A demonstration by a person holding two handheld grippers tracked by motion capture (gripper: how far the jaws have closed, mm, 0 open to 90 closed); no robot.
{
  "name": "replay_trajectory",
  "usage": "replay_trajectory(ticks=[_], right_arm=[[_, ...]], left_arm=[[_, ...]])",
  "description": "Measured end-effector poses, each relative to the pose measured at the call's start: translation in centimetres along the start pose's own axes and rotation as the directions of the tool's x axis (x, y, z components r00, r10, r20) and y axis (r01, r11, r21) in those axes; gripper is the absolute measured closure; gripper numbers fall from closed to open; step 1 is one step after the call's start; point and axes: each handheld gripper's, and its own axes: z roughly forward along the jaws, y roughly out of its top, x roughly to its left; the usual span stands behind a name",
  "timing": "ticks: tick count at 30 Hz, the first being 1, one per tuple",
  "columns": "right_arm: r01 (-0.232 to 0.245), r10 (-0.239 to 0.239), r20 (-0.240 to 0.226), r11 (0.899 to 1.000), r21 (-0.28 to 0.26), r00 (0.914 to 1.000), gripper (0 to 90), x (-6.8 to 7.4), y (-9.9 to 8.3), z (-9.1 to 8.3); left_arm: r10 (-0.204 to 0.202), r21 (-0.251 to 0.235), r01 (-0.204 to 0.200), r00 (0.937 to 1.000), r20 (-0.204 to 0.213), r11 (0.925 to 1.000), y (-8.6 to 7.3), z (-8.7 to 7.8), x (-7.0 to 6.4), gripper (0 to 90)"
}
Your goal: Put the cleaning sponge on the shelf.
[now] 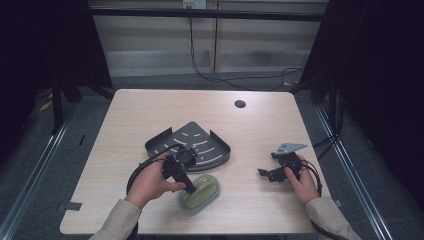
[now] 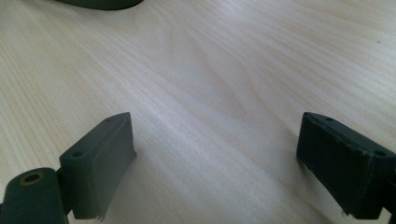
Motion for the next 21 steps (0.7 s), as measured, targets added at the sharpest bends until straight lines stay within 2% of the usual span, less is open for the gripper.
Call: replay_trajectory(ticks=[2, 4, 6, 8, 9, 13, 16, 18, 19, 20, 21], right_arm=[[0.000, 0.000, 0.000, 1.000, 0.000, 1.0000, 10.8, 0.0, 0.0, 0.0], [0.001, -0.001, 0.000, 1.000, 0.000, 1.0000, 10.8, 0.0, 0.0, 0.0], [0.001, -0.001, 0.001, 1.000, 0.000, 1.0000, 10.8, 0.0, 0.0, 0.0], [0.000, 0.000, 0.000, 1.000, 0.000, 1.0000, 10.8, 0.0, 0.0, 0.0], [0.000, 0.000, 0.000, 1.000, 0.000, 1.0000, 10.8, 0.0, 0.0, 0.0], [0.001, -0.001, 0.000, 1.000, 0.000, 1.0000, 10.8, 0.0, 0.0, 0.0], [0.001, -0.001, 0.000, 1.000, 0.000, 1.0000, 10.8, 0.0, 0.0, 0.0], [0.000, 0.000, 0.001, 1.000, 0.000, 1.0000, 10.8, 0.0, 0.0, 0.0], [0.000, 0.000, 0.001, 1.000, 0.000, 1.0000, 10.8, 0.0, 0.0, 0.0], [0.001, -0.001, 0.001, 1.000, 0.000, 1.0000, 10.8, 0.0, 0.0, 0.0], [0.000, 0.000, 0.000, 1.000, 0.000, 1.0000, 10.8, 0.0, 0.0, 0.0]], left_arm=[[-0.013, 0.009, 0.013, 0.9999, 0.008, 0.9999, 0.3, 0.3, -0.3, 37.9], [-0.003, 0.012, 0.002, 0.9999, 0.010, 0.9999, 0.5, 0.3, -0.3, 38.4], [-0.019, 0.019, 0.019, 0.9997, 0.015, 0.9996, 0.8, 0.6, -0.6, 39.7], [-0.010, 0.025, 0.009, 0.9999, 0.013, 0.9996, 0.9, 0.6, -0.5, 41.4], [-0.025, 0.027, 0.024, 0.9995, 0.018, 0.9993, 1.0, 0.7, -0.6, 41.4], [-0.018, 0.042, 0.016, 0.9994, 0.029, 0.9990, 1.4, 1.1, -0.8, 46.5], [-0.022, 0.052, 0.020, 0.9992, 0.035, 0.9985, 1.7, 1.5, -1.2, 54.4], [-0.012, 0.083, 0.008, 0.9990, 0.043, 0.9965, 2.1, 1.9, -1.5, 60.9], [-0.012, 0.083, 0.008, 0.9990, 0.043, 0.9965, 2.1, 1.9, -1.5, 66.6], [-0.012, 0.100, 0.007, 0.9986, 0.051, 0.9950, 2.2, 1.9, -1.6, 66.6], [-0.024, 0.120, 0.017, 0.9980, 0.059, 0.9926, 2.3, 1.8, -1.5, 70.8]])
